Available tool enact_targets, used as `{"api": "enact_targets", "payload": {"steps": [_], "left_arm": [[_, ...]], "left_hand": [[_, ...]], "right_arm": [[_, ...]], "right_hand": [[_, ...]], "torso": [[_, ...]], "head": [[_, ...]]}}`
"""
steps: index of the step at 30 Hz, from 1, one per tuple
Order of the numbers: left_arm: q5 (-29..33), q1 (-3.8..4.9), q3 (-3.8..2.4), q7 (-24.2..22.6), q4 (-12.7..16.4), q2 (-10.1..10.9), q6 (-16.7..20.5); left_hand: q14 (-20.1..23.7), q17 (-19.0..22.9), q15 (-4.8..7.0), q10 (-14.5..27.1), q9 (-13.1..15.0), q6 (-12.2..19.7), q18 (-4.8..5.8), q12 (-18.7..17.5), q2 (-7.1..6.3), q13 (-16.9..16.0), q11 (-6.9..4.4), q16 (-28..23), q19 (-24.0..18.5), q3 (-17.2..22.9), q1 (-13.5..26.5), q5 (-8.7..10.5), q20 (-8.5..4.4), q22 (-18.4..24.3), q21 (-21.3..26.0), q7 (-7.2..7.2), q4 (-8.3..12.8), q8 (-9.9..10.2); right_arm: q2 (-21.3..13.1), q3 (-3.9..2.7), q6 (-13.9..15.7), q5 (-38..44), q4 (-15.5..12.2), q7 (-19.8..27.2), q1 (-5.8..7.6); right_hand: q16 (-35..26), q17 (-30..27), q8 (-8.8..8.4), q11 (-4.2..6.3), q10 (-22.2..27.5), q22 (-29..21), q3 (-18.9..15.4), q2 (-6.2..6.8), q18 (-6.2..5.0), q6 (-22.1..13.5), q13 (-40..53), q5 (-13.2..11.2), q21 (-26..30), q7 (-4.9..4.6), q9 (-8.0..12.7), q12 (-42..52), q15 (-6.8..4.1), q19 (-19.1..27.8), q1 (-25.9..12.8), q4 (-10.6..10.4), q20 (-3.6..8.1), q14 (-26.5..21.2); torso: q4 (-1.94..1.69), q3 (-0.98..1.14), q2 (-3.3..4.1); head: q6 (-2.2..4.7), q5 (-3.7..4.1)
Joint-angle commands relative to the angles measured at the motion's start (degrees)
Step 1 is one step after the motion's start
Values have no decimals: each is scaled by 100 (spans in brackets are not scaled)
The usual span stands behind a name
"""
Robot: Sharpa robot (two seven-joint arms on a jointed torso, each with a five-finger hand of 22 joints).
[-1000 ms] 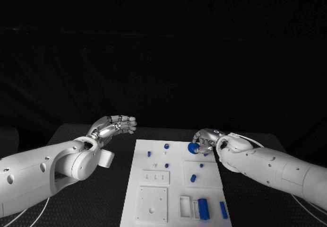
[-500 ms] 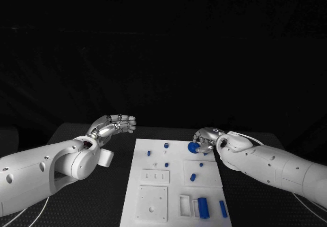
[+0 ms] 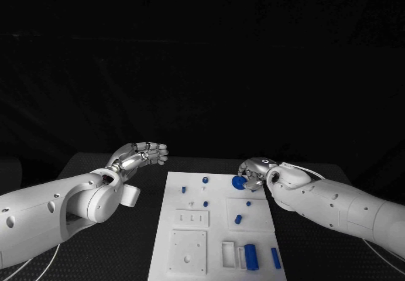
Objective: Assemble the parts on the task board
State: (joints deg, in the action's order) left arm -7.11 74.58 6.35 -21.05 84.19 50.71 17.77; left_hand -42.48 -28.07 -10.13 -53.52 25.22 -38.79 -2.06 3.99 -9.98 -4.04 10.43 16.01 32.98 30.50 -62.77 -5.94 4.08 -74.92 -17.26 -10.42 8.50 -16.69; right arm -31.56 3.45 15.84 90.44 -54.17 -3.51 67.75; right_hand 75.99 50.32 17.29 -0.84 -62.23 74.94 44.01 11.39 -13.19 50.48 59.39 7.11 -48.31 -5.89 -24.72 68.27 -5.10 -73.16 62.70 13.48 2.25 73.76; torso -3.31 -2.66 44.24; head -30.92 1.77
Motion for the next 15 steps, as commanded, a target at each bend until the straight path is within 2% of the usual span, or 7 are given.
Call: {"api": "enact_targets", "payload": {"steps": [1,10,15], "left_arm": [[20,6,-4,-26,26,-7,-47],[20,7,-4,-16,49,8,-41],[20,7,-4,-13,61,10,-41]], "left_hand": [[-22,3,23,-43,8,-16,72,26,50,-9,-5,32,23,-27,4,-34,0,-124,6,-116,7,-36],[-24,3,22,-47,10,-17,70,26,58,-8,-3,33,25,-29,0,-35,0,-124,6,-118,11,-39],[-25,3,21,-51,11,-17,69,26,62,-8,0,34,27,-30,-5,-35,0,-123,6,-119,16,-41]], "right_arm": [[18,66,-280,265,-15,-159,-103],[39,93,-232,296,-11,-250,-139],[44,100,-254,301,-18,-257,-154]], "right_hand": [[-25,18,40,2,-2,118,-53,61,-181,293,10,-94,-33,-140,-6,34,-31,25,-75,-34,-24,47],[-42,57,104,49,-36,109,-134,107,-181,427,8,-230,-61,-91,-31,27,-77,18,-226,-189,-14,60],[-52,77,99,58,-42,109,-245,177,-181,426,9,-302,-73,-82,-31,18,-88,20,-364,-273,-14,63]], "torso": [[-3,-4,3],[-3,-9,1],[-1,-8,0]], "head": [[1,8],[-2,14],[-3,20]]}}
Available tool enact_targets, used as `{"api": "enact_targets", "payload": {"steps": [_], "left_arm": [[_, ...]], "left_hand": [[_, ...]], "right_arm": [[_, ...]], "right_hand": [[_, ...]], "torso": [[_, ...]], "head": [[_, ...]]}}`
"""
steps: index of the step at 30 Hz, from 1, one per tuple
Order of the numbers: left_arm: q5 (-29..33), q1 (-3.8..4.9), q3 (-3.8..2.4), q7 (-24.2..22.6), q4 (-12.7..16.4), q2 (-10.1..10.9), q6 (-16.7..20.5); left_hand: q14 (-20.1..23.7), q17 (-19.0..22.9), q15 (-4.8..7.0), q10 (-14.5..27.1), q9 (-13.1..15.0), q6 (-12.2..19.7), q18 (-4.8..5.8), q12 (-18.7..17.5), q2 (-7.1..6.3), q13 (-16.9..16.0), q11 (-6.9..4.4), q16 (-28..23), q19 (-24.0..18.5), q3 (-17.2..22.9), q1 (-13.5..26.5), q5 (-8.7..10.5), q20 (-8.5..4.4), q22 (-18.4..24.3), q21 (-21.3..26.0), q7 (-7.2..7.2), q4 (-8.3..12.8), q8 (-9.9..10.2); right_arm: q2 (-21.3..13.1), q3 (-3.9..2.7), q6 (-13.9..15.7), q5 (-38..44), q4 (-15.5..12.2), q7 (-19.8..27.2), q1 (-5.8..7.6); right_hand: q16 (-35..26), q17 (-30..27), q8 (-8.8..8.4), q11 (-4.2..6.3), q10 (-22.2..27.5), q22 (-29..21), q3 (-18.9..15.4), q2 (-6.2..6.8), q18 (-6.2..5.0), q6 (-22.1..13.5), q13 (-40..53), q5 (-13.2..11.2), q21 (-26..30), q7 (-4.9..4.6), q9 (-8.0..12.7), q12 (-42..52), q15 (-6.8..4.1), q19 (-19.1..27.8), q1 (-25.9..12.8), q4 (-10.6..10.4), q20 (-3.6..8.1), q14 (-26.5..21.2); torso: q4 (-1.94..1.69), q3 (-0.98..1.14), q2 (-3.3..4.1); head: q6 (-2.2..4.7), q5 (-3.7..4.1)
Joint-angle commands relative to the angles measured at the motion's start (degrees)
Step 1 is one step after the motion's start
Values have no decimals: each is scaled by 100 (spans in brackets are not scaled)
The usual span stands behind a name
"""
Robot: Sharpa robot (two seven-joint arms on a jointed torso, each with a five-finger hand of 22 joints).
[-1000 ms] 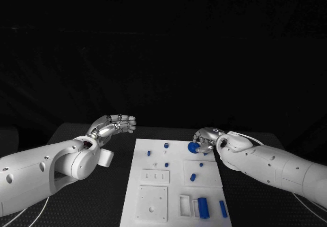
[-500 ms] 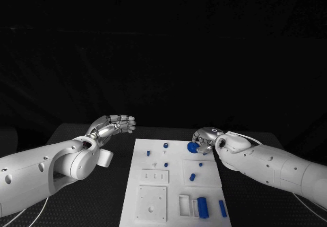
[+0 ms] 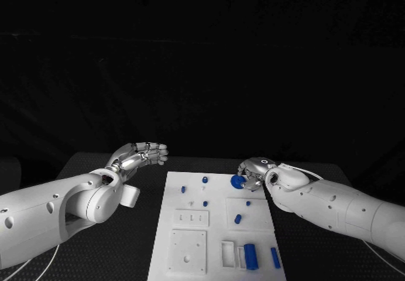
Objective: Assemble the parts on the task board
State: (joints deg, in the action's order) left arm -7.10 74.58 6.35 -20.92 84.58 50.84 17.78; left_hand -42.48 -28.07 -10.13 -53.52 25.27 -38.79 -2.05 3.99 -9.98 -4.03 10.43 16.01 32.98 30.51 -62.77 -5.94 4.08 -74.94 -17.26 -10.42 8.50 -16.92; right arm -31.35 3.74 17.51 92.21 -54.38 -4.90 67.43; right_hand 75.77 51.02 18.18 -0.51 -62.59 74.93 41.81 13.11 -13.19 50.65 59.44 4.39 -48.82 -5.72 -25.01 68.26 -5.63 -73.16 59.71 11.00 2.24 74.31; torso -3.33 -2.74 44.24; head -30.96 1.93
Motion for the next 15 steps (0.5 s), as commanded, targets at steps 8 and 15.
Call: {"api": "enact_targets", "payload": {"steps": [8,15], "left_arm": [[19,6,-4,-21,24,0,-40],[19,6,-4,-22,27,0,-40]], "left_hand": [[-26,4,20,-54,7,-18,66,25,65,-8,2,35,29,-31,-9,-35,0,-121,6,-120,22,-20],[-28,4,18,-56,8,-17,65,24,68,-7,5,36,32,-33,-13,-36,1,-121,6,-122,27,-21]], "right_arm": [[28,78,-393,203,14,-116,-126],[36,85,-400,280,18,-96,-129]], "right_hand": [[-42,36,-14,21,1,109,-255,76,-181,368,10,63,-35,-104,1,10,-32,36,-253,-58,-2,7],[-52,48,-25,17,8,107,-337,105,-181,349,13,78,-37,-110,4,3,-27,47,-306,-58,2,7]], "torso": [[-3,4,2],[-3,6,3]], "head": [[-1,-2],[-10,-6]]}}
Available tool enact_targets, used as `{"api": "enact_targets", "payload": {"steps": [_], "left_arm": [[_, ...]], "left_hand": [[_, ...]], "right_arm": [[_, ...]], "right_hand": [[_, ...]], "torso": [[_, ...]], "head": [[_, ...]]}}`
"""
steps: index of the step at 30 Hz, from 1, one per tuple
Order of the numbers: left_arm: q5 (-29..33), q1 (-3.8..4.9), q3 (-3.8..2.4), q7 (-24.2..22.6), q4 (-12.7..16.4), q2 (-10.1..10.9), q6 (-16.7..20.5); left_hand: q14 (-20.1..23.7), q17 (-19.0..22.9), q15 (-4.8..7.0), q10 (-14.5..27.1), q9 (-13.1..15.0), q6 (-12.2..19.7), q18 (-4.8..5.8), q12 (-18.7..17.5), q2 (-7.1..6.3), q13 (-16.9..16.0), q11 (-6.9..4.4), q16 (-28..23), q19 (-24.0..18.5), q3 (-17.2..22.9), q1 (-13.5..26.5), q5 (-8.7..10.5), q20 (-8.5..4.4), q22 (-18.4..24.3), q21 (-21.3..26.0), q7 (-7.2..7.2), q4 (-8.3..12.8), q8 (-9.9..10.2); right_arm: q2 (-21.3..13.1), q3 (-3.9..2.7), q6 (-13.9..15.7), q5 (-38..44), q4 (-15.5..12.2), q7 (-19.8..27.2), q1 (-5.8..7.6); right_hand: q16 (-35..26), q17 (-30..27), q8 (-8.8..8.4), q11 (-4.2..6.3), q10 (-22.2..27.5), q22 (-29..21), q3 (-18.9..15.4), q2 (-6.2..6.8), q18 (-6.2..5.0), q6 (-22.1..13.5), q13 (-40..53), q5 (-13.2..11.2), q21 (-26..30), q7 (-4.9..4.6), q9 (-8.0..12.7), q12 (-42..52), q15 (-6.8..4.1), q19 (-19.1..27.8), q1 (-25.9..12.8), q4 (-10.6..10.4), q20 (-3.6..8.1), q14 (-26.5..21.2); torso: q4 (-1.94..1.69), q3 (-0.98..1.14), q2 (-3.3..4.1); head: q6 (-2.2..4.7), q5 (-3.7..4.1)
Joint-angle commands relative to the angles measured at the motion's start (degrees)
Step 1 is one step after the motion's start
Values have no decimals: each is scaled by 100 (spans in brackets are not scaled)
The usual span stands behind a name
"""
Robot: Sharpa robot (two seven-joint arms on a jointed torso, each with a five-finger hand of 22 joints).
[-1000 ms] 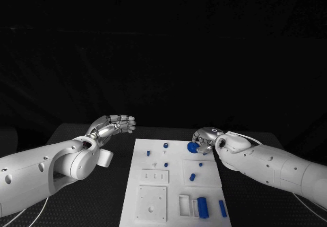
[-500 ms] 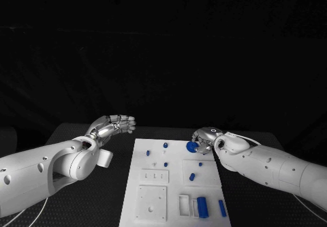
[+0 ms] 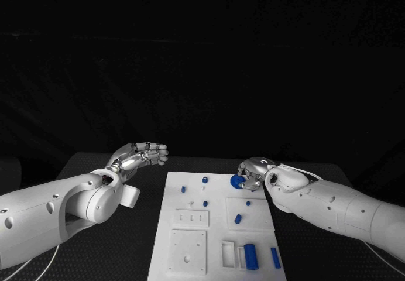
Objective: Assemble the parts on the task board
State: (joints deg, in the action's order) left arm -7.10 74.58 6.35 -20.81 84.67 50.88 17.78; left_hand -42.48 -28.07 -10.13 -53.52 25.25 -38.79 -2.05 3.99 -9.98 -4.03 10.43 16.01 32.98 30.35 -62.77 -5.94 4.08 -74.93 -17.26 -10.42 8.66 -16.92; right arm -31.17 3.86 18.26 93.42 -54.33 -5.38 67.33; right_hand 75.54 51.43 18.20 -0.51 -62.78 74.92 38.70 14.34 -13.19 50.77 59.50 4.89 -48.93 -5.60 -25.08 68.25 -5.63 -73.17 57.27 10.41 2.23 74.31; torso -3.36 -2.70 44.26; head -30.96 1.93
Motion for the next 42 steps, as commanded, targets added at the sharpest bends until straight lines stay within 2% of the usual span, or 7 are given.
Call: {"api": "enact_targets", "payload": {"steps": [1,8,23,28,31,37,42], "left_arm": [[19,6,-4,-32,19,-4,-39],[19,6,-4,-29,27,-7,-39],[19,6,-4,-33,24,1,-16],[19,6,-4,-43,9,10,-9],[19,6,-5,-46,4,15,-4],[19,7,-5,-44,-2,21,1],[19,7,-5,-46,0,20,1]], "left_hand": [[-28,4,18,-56,10,-17,64,24,69,-8,6,36,33,-17,-14,-36,1,-122,6,-122,12,-21],[-29,5,16,-58,11,-17,61,22,72,-7,10,37,36,-18,-19,-38,2,-122,6,-123,17,-22],[-37,6,13,-69,15,-19,51,19,96,-6,17,42,48,-16,-44,-49,4,-122,5,-129,41,-30],[-40,6,13,-73,17,-24,49,19,105,-6,18,44,53,-18,-46,-53,6,-121,5,-132,46,-34],[-42,6,13,-75,18,-25,47,19,108,-6,17,45,56,-19,-49,-55,6,-121,5,-132,51,-36],[-43,7,13,-78,19,-27,45,19,110,-6,16,46,59,-21,-51,-58,6,-121,4,-132,55,-38],[-44,7,13,-80,20,-28,44,19,111,-5,16,46,61,-22,-52,-59,7,-121,4,-133,58,-39]], "right_arm": [[18,73,-474,160,8,-47,-120],[16,77,-397,216,-20,-78,-123],[-137,77,261,889,-400,-470,-124],[-258,71,647,1307,-704,-755,-121],[-311,43,819,1512,-865,-906,-106],[-378,-27,977,1769,-1195,-1100,-59],[-304,-31,994,1989,-1437,-1162,-44]], "right_hand": [[-31,8,-26,16,28,108,-29,-18,-180,338,8,29,-27,-122,10,4,-27,48,-64,2,4,7],[-40,22,7,33,18,104,2,-105,-181,403,10,-22,-29,-103,-7,2,-40,52,4,6,15,13],[-60,74,118,106,-95,107,393,-207,-181,657,5,-177,-62,-25,-71,2,-106,27,183,-141,11,43],[-58,87,124,116,-119,107,438,-158,-181,679,4,-190,-74,-13,-79,0,-118,16,185,-175,15,48],[-56,106,133,130,-144,103,536,-34,-181,701,0,-204,-86,-3,-93,-9,-129,-1,197,-257,24,52],[-53,129,145,139,-181,102,651,87,-181,717,-4,-210,-104,9,-116,-19,-138,-19,222,-359,36,56],[-53,138,148,142,-195,102,694,133,-181,719,-8,-210,-112,11,-125,-26,-141,-25,237,-394,43,57]], "torso": [[2,4,0],[5,4,-1],[3,3,-3],[12,4,-5],[13,4,-5],[4,5,-3],[10,2,-5]], "head": [[-7,-5],[-1,-2],[-2,7],[5,2],[11,-1],[17,-4],[26,-19]]}}
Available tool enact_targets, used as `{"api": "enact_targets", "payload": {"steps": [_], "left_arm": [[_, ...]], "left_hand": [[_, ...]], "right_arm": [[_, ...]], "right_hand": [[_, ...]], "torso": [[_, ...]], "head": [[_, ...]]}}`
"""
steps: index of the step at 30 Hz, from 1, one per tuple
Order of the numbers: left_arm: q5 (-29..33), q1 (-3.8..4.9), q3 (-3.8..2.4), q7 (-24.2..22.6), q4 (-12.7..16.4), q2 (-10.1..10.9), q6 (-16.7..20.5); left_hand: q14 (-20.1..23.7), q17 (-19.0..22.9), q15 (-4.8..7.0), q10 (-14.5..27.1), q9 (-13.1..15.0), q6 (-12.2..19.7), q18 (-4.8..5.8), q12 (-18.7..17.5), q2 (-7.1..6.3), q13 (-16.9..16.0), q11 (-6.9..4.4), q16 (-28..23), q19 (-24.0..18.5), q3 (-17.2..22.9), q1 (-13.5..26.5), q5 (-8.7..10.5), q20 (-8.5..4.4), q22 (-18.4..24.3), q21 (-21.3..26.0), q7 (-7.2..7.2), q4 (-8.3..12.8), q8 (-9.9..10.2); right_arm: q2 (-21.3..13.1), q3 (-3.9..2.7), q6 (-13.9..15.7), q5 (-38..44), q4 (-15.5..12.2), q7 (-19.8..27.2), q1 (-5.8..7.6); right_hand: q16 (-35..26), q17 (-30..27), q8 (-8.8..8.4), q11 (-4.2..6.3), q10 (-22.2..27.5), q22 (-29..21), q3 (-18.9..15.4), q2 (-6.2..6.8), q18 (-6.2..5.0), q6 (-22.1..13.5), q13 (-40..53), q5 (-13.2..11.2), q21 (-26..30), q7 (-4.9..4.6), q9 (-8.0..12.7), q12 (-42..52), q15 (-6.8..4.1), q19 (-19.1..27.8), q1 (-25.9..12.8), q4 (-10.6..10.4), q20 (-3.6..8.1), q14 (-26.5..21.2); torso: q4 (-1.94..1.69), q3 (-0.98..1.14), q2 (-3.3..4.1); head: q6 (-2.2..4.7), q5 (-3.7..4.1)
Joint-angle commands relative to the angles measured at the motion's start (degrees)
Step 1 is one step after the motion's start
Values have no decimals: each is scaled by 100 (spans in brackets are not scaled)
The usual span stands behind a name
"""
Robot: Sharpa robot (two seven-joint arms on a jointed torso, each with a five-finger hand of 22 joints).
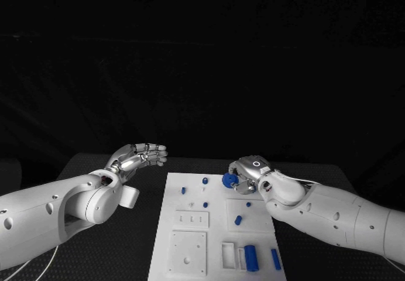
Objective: Assemble the parts on the task board
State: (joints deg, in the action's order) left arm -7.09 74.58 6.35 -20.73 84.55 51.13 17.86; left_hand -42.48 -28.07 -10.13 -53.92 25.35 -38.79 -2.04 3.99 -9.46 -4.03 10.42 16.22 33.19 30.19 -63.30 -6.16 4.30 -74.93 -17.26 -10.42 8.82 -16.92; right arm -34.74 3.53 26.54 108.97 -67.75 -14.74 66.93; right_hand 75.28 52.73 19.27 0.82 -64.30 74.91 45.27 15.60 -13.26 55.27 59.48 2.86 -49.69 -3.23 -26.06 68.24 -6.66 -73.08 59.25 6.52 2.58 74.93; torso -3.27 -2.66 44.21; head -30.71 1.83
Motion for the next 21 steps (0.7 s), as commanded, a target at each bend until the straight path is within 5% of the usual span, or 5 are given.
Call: {"api": "enact_targets", "payload": {"steps": [1,14,21], "left_arm": [[18,6,-4,-54,13,-7,-7],[18,6,-4,-50,52,-28,-9],[16,6,-4,-49,73,-51,-14]], "left_hand": [[-44,7,13,-40,10,-28,43,19,59,-6,18,25,40,-6,1,-37,-15,-121,5,-133,42,-39],[-45,8,13,-44,11,-29,40,17,61,-5,19,26,45,-11,1,-41,-14,-120,5,-135,49,-42],[-45,8,13,-44,12,-29,39,17,63,-5,19,26,46,-12,1,-41,-14,-120,5,-135,50,-42]], "right_arm": [[72,2,165,468,-121,-230,-4],[513,69,217,887,-180,-391,-15],[734,158,190,909,-36,-400,-34]], "right_hand": [[-26,9,42,9,-47,103,45,21,-174,270,-7,-8,-37,-225,-29,-26,-38,-35,40,-16,9,-5],[-27,22,43,9,-65,102,83,92,-174,270,-11,-8,-43,-225,-41,-38,-37,-37,42,-71,10,-4],[-27,24,43,10,-67,102,89,102,-174,270,-11,-8,-44,-225,-43,-40,-37,-37,48,-71,10,-4]], "torso": [[-4,-5,3],[-30,-19,7],[-41,-26,7]], "head": [[9,-17],[-3,-80],[-23,-65]]}}
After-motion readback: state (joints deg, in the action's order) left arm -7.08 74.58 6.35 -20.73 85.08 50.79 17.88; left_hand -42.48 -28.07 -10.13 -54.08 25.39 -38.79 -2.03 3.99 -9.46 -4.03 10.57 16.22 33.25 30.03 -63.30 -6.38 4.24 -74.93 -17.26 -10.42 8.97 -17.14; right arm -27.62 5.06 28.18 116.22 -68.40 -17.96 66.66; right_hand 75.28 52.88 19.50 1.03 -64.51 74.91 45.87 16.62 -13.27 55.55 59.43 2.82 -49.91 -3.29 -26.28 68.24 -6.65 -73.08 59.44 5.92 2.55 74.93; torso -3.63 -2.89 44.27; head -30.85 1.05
